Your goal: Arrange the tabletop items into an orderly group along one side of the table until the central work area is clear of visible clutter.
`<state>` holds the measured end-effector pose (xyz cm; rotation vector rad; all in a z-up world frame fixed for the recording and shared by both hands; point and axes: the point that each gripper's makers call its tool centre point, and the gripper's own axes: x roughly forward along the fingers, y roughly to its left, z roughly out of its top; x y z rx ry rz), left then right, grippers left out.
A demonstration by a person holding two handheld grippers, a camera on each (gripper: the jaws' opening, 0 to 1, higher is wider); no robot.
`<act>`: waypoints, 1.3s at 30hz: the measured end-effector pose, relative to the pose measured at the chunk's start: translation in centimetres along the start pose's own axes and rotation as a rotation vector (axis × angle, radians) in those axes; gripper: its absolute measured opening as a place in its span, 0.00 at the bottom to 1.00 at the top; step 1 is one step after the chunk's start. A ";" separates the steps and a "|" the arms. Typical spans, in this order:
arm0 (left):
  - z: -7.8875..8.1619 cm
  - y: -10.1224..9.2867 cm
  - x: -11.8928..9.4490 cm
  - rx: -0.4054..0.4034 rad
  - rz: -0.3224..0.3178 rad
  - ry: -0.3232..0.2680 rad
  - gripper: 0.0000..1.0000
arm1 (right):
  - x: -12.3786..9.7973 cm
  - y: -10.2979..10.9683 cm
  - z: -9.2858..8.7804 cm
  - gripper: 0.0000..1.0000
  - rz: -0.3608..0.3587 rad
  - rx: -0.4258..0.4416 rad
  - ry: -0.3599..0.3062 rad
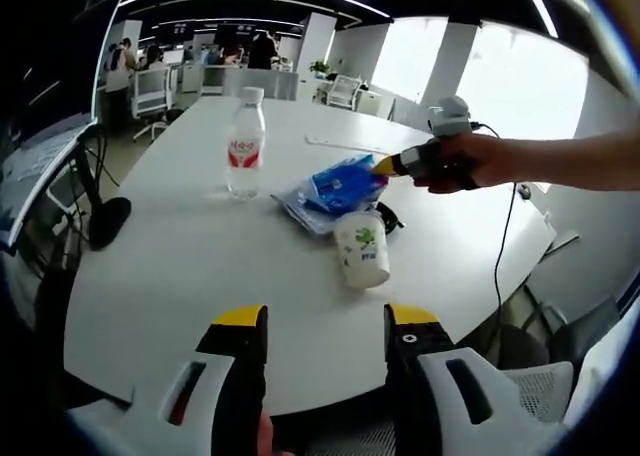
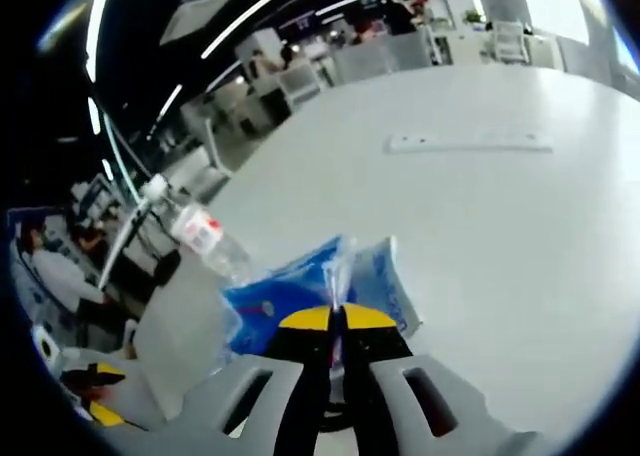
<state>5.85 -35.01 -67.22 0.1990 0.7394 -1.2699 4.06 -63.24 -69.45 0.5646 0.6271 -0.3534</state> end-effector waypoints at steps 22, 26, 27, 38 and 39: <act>0.6 -1.1 0.4 0.026 -0.029 -0.001 0.46 | -5.1 -3.8 1.5 0.00 -0.062 0.026 -0.092; 0.8 -1.3 0.6 0.030 -0.035 -0.002 0.46 | -6.0 -4.5 1.9 0.00 -0.074 0.035 -0.112; 0.8 -1.3 0.6 0.031 -0.036 -0.002 0.46 | -6.2 -4.7 2.1 0.00 -0.076 0.039 -0.118; 0.6 -1.8 0.6 0.039 -0.042 0.007 0.46 | -8.3 -7.0 3.2 0.00 -0.105 0.076 -0.172; 0.6 -1.8 0.6 0.039 -0.043 0.007 0.46 | -8.5 -7.2 3.2 0.00 -0.108 0.081 -0.176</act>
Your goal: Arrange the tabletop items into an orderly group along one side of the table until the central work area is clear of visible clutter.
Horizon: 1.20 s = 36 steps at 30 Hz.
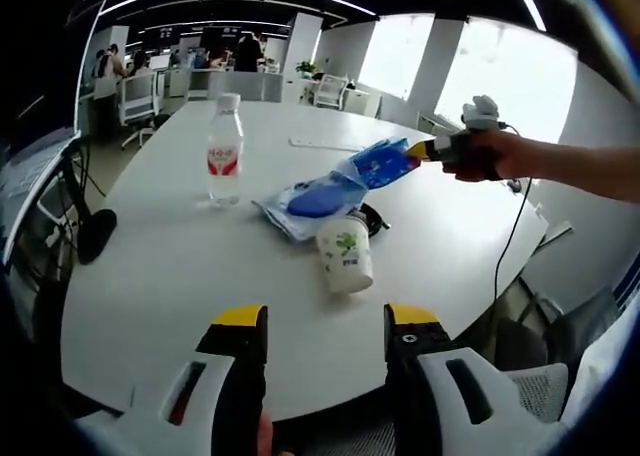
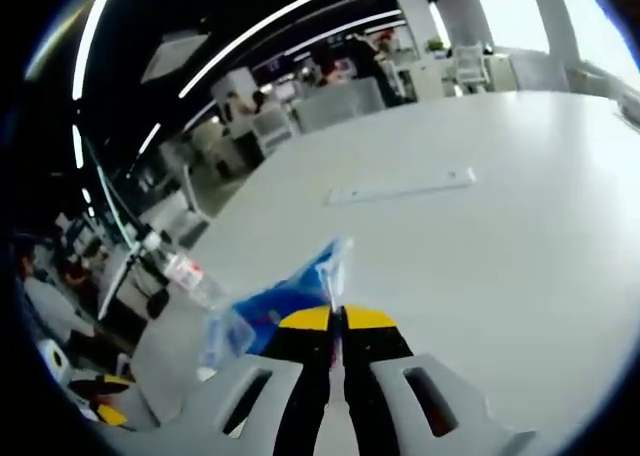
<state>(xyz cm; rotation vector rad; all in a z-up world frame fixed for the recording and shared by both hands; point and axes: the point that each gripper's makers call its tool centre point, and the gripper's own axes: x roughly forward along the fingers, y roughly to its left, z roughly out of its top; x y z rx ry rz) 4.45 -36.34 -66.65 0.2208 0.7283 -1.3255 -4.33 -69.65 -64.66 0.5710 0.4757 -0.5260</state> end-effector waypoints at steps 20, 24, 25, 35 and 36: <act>0.4 -1.0 0.6 0.023 -0.018 0.010 0.46 | -3.4 -4.6 1.3 0.00 -0.068 0.062 -0.061; 0.5 -1.0 0.7 0.026 -0.021 0.011 0.46 | -3.7 -5.3 1.3 0.00 -0.080 0.073 -0.067; 0.5 -1.0 0.7 0.026 -0.021 0.011 0.46 | -3.8 -5.6 1.2 0.00 -0.083 0.078 -0.067; 0.3 -1.2 0.8 0.030 -0.021 0.023 0.46 | -4.2 -7.2 0.9 0.00 -0.102 0.104 -0.073; 0.3 -1.2 0.8 0.031 -0.020 0.024 0.46 | -4.2 -7.4 0.7 0.00 -0.103 0.111 -0.073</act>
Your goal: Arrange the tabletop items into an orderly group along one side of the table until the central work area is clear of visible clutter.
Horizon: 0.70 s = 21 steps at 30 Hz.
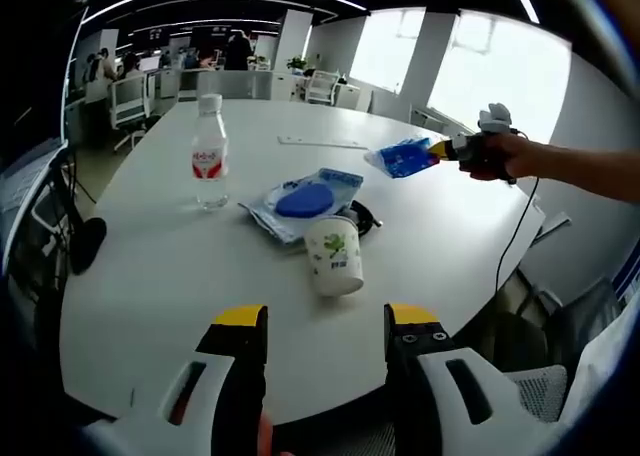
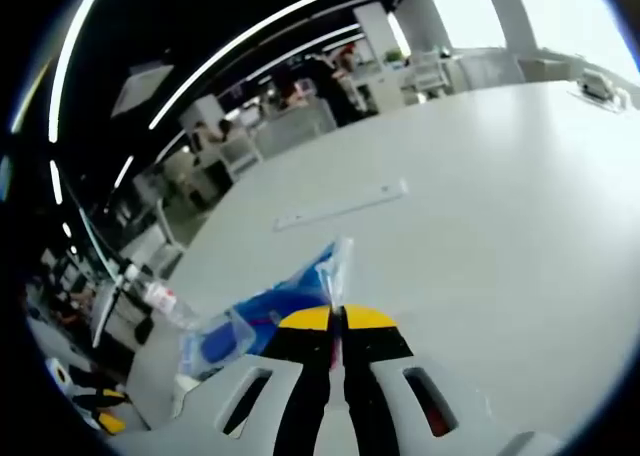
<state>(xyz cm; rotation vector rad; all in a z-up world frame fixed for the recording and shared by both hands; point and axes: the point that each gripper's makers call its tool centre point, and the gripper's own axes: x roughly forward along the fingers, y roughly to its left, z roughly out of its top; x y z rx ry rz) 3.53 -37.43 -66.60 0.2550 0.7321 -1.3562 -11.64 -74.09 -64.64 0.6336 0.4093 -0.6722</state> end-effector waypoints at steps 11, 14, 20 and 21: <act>-0.3 0.0 0.3 -0.005 0.014 0.021 0.46 | 0.8 -2.6 -1.6 0.01 -0.022 0.033 0.030; -0.3 -0.1 0.5 -0.007 0.016 0.028 0.46 | 1.4 -3.7 -1.6 0.01 -0.027 0.047 0.032; -0.5 -0.2 0.7 -0.010 0.022 0.042 0.46 | 2.2 -4.8 -1.8 0.01 -0.036 0.058 0.042; -0.5 -0.2 0.7 -0.009 0.026 0.045 0.46 | 2.4 -4.9 -1.9 0.01 -0.035 0.059 0.044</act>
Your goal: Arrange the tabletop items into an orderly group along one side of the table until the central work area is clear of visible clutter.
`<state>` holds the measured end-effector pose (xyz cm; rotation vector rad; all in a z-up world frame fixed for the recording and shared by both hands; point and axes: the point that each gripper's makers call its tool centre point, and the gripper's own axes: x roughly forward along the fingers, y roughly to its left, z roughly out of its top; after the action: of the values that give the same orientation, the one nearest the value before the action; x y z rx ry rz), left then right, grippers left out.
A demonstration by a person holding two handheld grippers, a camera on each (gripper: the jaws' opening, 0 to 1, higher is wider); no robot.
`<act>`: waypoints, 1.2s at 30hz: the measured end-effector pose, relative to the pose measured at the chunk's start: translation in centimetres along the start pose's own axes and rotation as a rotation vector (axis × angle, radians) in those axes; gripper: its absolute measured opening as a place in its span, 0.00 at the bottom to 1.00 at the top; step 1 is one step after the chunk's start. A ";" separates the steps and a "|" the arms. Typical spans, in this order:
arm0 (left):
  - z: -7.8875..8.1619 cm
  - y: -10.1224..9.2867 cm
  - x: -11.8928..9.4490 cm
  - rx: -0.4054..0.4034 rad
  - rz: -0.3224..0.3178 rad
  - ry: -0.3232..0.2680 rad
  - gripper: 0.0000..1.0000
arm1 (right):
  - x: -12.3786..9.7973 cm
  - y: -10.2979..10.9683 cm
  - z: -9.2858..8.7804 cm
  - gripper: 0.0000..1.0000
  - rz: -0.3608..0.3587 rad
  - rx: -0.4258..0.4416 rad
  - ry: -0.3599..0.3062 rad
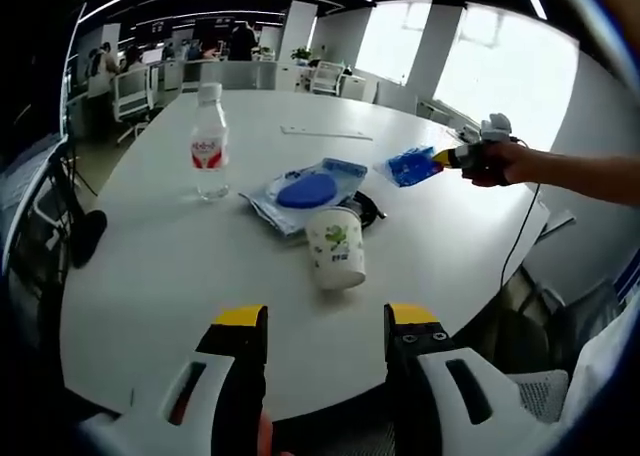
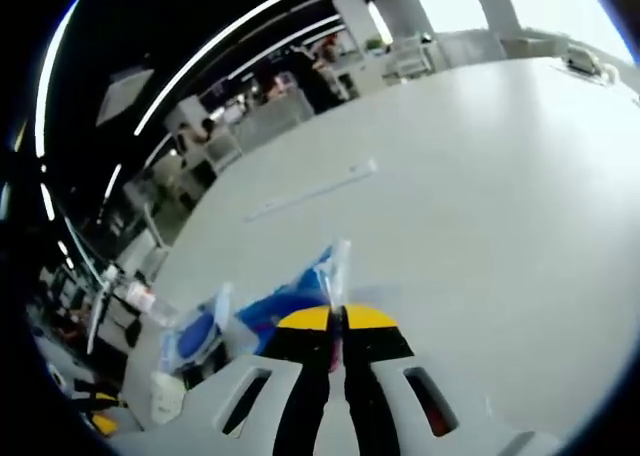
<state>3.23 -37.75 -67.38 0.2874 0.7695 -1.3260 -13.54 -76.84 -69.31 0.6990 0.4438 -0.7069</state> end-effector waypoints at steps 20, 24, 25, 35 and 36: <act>-0.1 0.1 0.6 -0.005 0.030 0.037 0.46 | 3.1 -2.7 -2.0 0.01 -0.024 0.058 0.039; 0.4 0.0 0.9 0.006 0.027 0.037 0.46 | 3.5 -3.1 -2.4 0.01 -0.031 0.064 0.046; 0.5 0.1 0.9 0.006 0.026 0.036 0.46 | 3.5 -3.2 -2.5 0.01 -0.036 0.065 0.048; 0.5 0.5 1.0 0.006 0.027 0.035 0.46 | 3.1 -2.9 -3.2 0.01 -0.039 0.066 0.064; 0.4 0.6 1.0 0.005 0.028 0.036 0.46 | 3.1 -2.9 -3.2 0.01 -0.039 0.065 0.064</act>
<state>3.94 -38.60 -67.82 0.3255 0.7900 -1.2994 -13.95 -77.50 -74.58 0.7773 0.4964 -0.7396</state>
